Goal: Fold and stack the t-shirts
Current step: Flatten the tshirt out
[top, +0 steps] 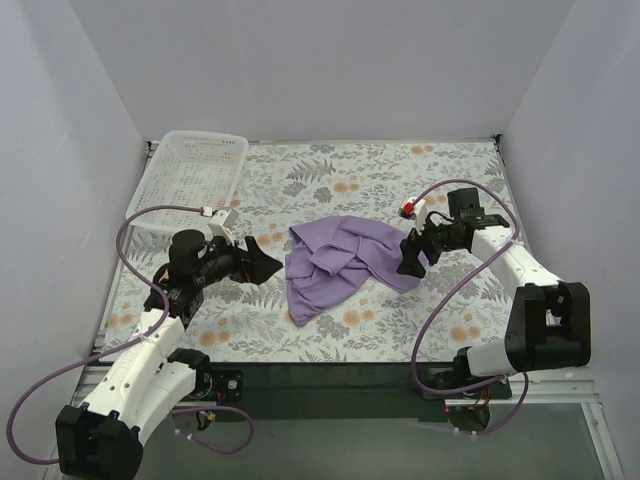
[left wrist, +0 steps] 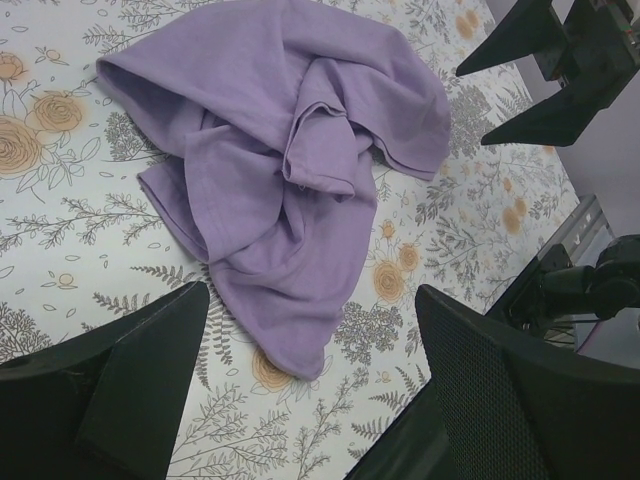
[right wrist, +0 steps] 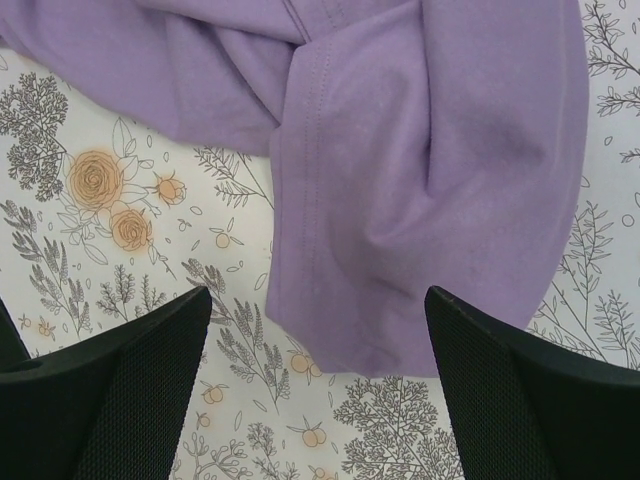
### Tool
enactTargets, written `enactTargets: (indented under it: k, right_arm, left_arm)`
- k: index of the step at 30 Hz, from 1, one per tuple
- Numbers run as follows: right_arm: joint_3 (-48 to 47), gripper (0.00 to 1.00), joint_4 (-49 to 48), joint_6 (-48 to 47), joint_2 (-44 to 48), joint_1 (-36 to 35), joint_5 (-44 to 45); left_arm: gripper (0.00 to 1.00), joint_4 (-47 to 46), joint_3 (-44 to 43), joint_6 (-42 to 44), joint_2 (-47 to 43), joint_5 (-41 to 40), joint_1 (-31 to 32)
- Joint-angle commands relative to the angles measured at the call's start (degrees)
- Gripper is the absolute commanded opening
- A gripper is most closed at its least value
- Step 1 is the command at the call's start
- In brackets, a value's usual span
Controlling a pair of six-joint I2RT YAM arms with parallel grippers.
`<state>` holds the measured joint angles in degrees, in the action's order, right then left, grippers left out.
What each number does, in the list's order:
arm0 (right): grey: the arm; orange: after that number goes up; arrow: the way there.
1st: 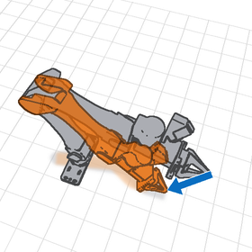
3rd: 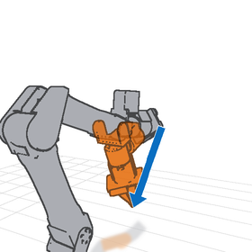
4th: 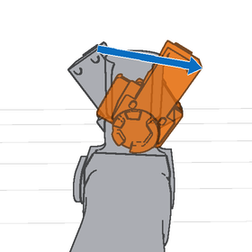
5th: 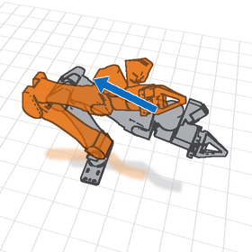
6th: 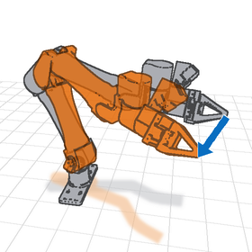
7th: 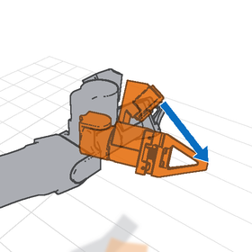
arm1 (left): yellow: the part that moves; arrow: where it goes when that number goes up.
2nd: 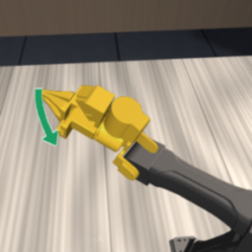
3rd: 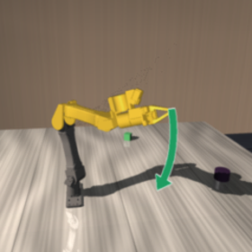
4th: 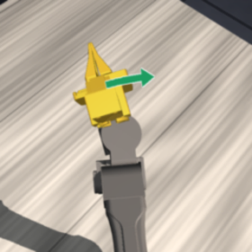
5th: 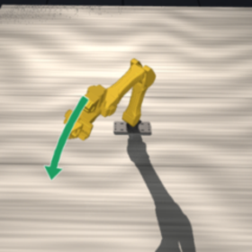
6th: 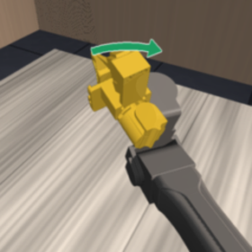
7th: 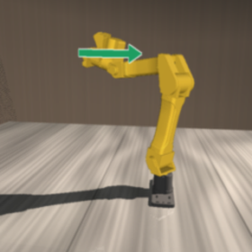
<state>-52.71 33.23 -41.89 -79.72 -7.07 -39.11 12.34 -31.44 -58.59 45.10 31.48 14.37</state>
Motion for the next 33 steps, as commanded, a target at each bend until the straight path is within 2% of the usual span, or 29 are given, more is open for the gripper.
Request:
enactTargets:
  k: [1,13,18,20,23,27,33]
  right_arm:
    - [-2.40,0.93,0.25,0.32,-1.05,-0.66,-0.26]
    - [-5.65,0.92,-0.01,2.07,-6.23,-1.63,-1.58]
    - [-8.19,0.89,-0.01,3.04,-10.09,-2.51,-0.71]
    - [-8.81,0.87,0.08,3.13,-11.06,-3.21,-0.44]
    - [-9.43,0.86,0.43,2.52,-10.98,-5.67,-0.96]
    - [-10.83,0.84,0.34,1.90,-11.24,-13.48,2.01]
    - [-20.93,0.78,0.34,4.70,-18.09,-22.72,5.53]
  left_arm:
    - [0.83,-1.70,0.24,-0.21,1.30,0.94,0.13]
    - [0.82,-2.93,0.94,-1.00,3.23,2.00,2.15]
    - [0.80,-2.15,0.42,-1.70,8.15,-2.65,8.29]
    - [0.79,-1.09,-0.20,-2.14,11.30,-7.04,11.54]
    - [0.76,0.75,-1.34,-2.58,14.56,-11.35,14.18]
    - [0.75,1.90,-1.78,-3.55,15.45,-15.57,14.72]
    - [0.75,2.34,-1.78,-4.69,16.24,-18.04,14.72]
